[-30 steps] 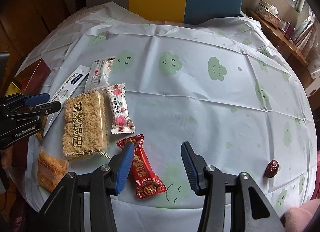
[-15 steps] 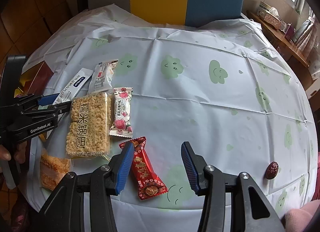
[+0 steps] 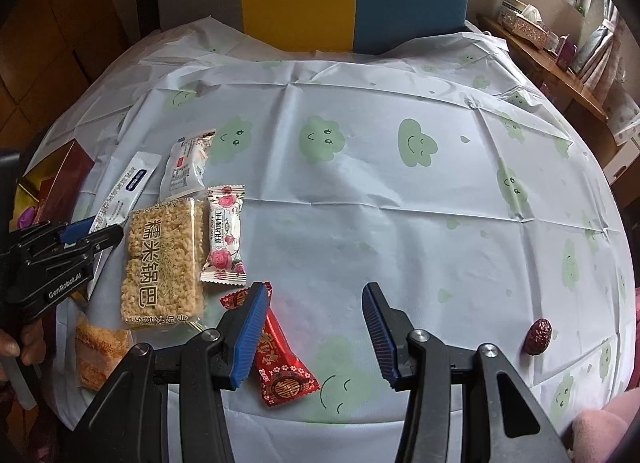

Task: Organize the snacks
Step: 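Move the left tool to the white stick packet with gold end and grasp it, then drop the stick packet into the tray with the left tool while the right tool grasps a red candy, then carry the red candy into the gold tray and open the right tool, then withdraw the right tool from the tray back over the table, then grasp the clear bag of orange crispy rice with the left tool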

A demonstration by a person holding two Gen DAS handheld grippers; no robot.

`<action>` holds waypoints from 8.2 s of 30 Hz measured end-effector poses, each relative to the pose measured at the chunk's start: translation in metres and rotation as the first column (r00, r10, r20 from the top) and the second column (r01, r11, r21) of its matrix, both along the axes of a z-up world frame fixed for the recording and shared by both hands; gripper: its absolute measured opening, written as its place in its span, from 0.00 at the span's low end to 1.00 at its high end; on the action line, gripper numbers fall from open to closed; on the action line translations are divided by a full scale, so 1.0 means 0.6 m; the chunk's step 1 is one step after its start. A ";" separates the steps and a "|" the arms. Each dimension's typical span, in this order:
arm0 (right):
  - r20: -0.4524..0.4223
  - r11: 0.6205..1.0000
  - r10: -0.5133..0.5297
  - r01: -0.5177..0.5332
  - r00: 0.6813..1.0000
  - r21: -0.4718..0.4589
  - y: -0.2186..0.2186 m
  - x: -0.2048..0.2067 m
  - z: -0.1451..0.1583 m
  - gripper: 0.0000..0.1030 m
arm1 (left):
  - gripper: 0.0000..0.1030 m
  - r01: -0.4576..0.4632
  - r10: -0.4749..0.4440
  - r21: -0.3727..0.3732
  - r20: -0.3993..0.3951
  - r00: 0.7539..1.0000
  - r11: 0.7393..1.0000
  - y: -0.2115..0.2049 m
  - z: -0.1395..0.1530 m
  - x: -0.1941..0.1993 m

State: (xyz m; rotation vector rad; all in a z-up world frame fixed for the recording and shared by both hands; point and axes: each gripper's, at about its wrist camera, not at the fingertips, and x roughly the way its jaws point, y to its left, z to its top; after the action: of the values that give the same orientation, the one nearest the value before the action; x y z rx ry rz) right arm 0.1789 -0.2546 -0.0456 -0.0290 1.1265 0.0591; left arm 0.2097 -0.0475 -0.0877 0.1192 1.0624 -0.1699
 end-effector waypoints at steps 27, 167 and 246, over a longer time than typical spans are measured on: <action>-0.194 0.978 0.194 -0.206 0.962 -0.044 0.082 -0.021 -0.072 0.26 | 0.22 -0.085 0.111 -0.222 0.107 0.988 0.971 0.090 0.109 -0.112; 0.134 0.827 0.546 -0.558 0.827 0.070 0.433 -0.125 0.037 0.31 | 0.48 -0.532 0.534 -0.068 0.195 0.823 0.844 0.367 0.080 -0.306; 0.008 0.997 0.074 -0.074 0.997 -0.038 0.031 -0.035 0.005 0.36 | 0.66 0.356 -0.355 -0.046 0.035 0.934 0.933 -0.033 -0.015 -0.240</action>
State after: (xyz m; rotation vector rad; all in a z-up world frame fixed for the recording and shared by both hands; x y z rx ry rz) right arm 0.1576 -0.2359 -0.0429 -0.1046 1.1165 0.1038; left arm 0.0659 -0.0671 -0.0964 0.2670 1.0023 -0.5223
